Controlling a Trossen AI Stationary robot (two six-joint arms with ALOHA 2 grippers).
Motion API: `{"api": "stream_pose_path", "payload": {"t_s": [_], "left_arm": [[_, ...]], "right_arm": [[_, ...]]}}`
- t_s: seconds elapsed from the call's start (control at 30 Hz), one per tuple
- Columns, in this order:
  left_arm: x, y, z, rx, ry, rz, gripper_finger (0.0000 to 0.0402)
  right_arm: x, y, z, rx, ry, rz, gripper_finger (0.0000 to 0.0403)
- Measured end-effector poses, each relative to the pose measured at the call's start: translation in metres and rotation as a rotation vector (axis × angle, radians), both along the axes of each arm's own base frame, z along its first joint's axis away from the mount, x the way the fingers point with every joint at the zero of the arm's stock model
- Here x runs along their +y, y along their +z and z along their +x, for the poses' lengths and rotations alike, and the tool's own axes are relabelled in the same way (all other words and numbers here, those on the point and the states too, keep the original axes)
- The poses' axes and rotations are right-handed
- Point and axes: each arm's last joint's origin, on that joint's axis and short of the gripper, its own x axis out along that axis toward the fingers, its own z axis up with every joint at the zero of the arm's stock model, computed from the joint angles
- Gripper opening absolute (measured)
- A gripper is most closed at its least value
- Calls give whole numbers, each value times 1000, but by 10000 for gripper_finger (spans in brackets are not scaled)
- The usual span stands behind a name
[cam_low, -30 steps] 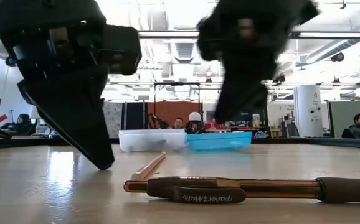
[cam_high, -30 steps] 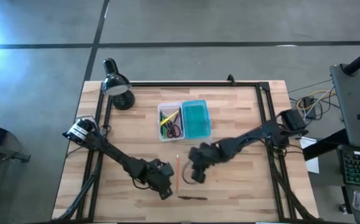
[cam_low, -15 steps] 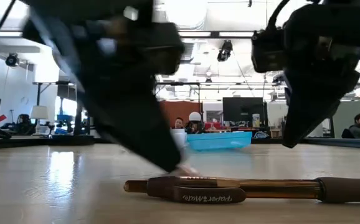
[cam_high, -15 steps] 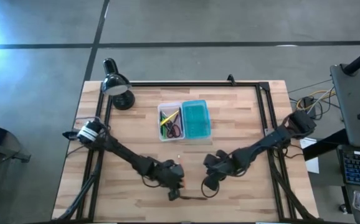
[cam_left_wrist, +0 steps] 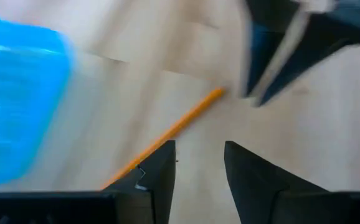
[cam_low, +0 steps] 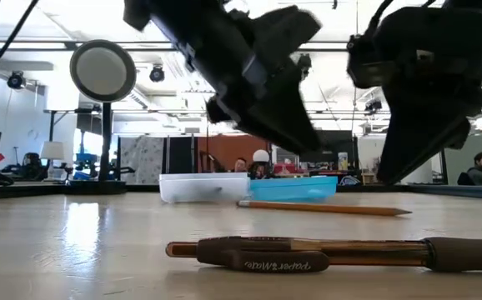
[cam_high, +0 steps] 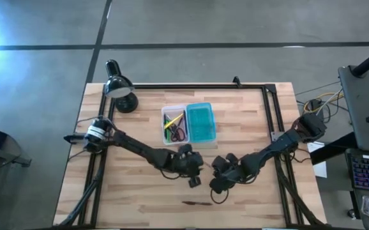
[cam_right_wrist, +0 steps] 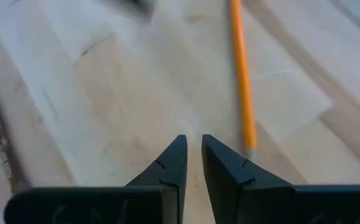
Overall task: Pick & place school supplies into a supply box
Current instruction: Put the orange pencil into the supply box
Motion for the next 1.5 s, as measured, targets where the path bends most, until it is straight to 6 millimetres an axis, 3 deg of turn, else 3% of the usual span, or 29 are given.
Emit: {"api": "stream_pose_path", "payload": {"t_s": [0.13,0.3,0.4,0.5,0.67,0.87,1.27,1.5], "left_arm": [[12,4,-7,-4,88,146,122],[36,-8,-6,33,153,116,122],[47,-8,-5,25,212,62,122],[47,-1,-6,5,219,43,122],[39,8,-11,-7,201,31,122],[29,9,-16,4,207,9,122],[31,7,-19,29,244,46,122],[32,13,-24,46,244,51,122]], "right_arm": [[-2,3,-5,-19,-87,-43,43],[-13,4,-15,-19,-330,-84,43],[-29,-8,-18,45,-441,-35,43],[-48,-25,-20,35,-509,5,43],[-74,-28,-20,-1,-610,-17,43],[-88,-19,-13,-12,-569,-15,43],[-76,-8,-12,-37,-499,63,43],[-86,-18,-4,-61,-569,42,43]]}}
